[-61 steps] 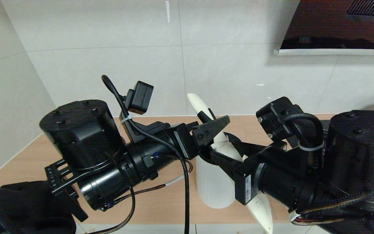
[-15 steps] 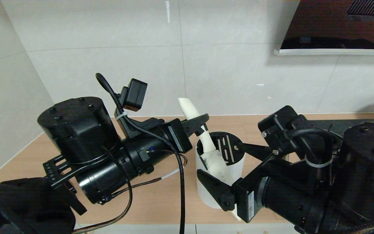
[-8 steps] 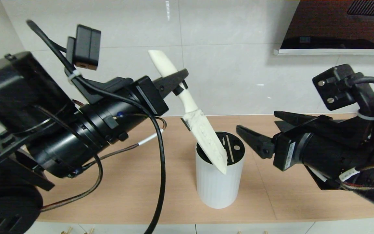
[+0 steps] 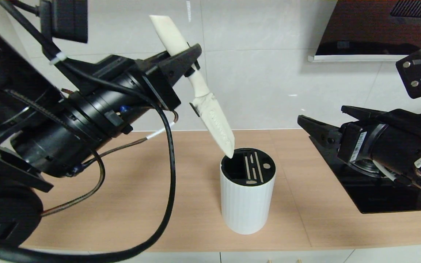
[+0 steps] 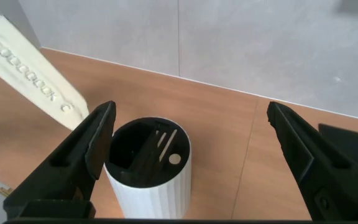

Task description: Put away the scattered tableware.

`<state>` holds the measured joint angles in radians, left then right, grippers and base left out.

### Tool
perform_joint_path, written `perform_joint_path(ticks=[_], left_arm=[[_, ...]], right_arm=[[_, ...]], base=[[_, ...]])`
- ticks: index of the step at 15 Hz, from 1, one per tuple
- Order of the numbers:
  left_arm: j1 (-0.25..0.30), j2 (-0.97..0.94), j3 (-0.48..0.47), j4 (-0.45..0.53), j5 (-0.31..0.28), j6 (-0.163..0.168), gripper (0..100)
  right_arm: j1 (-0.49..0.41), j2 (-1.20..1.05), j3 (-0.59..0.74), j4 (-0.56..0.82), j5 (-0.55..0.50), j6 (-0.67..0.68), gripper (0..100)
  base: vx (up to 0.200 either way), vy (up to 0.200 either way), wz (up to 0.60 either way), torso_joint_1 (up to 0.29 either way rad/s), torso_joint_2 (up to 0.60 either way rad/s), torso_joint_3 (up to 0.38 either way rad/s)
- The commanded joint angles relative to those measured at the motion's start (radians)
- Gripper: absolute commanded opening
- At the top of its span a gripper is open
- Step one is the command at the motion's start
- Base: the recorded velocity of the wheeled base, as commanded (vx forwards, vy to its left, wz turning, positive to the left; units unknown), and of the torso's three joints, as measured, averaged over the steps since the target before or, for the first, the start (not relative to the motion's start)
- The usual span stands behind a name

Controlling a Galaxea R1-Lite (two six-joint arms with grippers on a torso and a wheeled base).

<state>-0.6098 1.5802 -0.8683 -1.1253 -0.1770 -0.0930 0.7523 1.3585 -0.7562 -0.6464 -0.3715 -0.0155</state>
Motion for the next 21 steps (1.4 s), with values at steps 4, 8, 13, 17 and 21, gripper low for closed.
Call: perform_joint_path(ticks=[4, 8, 13, 17, 21], left_arm=[[0.001, 0.113, 0.043, -0.120, -0.025, 0.062, 0], [-0.001, 0.176, 0.041, -0.211, -0.027, 0.062, 0], [-0.011, 0.201, 0.046, -0.212, -0.025, 0.062, 0], [-0.025, 0.271, 0.046, -0.246, -0.024, 0.061, 0], [-0.057, 0.325, 0.058, -0.277, -0.021, 0.062, 0]], right_arm=[[-0.001, -0.002, 0.011, -0.001, -0.001, -0.012, 100], [-0.001, 0.001, 0.012, 0.001, -0.001, -0.012, 100], [-0.001, 0.004, 0.018, -0.001, -0.001, -0.012, 100], [-0.001, 0.004, 0.020, -0.001, -0.003, -0.012, 100], [-0.001, 0.007, 0.021, -0.001, -0.003, -0.012, 100]], base=[[0.000, 0.000, 0.00, 0.000, 0.00, 0.000], [0.000, 0.000, 0.00, 0.000, 0.00, 0.000], [0.000, 0.000, 0.00, 0.000, 0.00, 0.000], [0.000, 0.000, 0.00, 0.000, 0.00, 0.000], [0.000, 0.000, 0.00, 0.000, 0.00, 0.000]])
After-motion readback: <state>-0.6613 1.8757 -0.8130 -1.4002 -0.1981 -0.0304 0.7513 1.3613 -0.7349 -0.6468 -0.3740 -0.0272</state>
